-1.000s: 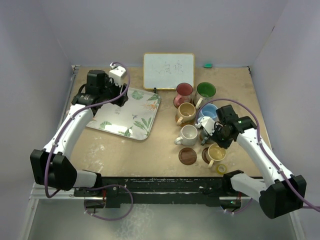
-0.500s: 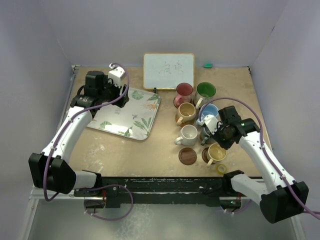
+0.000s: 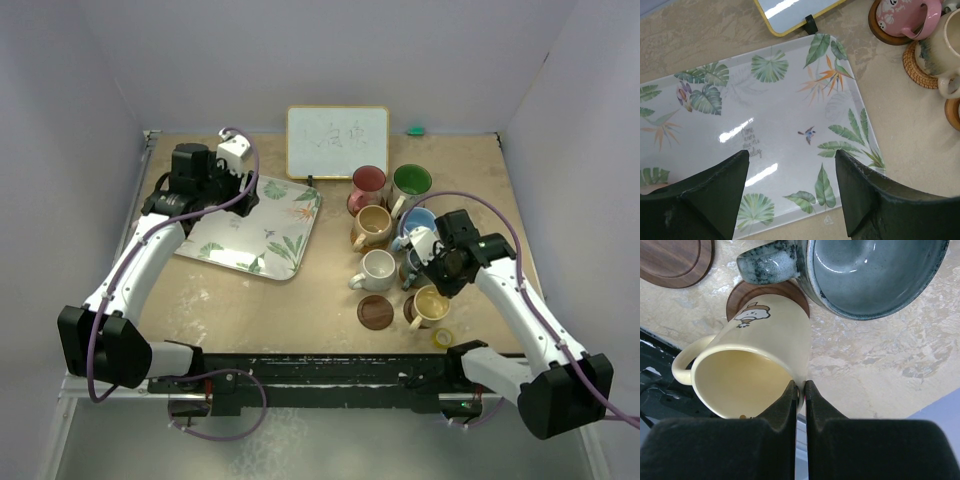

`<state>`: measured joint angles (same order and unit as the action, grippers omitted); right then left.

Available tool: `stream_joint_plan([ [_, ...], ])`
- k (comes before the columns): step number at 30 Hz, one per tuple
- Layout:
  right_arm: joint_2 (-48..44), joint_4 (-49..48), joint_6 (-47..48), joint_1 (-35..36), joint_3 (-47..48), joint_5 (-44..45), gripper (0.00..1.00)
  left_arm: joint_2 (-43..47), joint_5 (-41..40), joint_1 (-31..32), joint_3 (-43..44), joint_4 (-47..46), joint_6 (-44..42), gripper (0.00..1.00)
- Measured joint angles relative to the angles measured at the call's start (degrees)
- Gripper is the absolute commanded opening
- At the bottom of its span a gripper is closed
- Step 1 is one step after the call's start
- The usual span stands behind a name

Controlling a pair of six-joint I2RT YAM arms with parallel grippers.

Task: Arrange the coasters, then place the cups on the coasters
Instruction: Place the cup on the coaster.

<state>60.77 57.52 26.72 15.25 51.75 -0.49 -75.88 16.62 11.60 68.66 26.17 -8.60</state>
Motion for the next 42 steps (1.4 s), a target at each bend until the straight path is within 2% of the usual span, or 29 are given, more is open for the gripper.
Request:
stream_joint_plan([
  [42,4.13,-0.02,0.57,-0.33,1.70,-2.25,0.00,0.00,0.70,0.00,-0.04,0.00,-0.02,0.68],
])
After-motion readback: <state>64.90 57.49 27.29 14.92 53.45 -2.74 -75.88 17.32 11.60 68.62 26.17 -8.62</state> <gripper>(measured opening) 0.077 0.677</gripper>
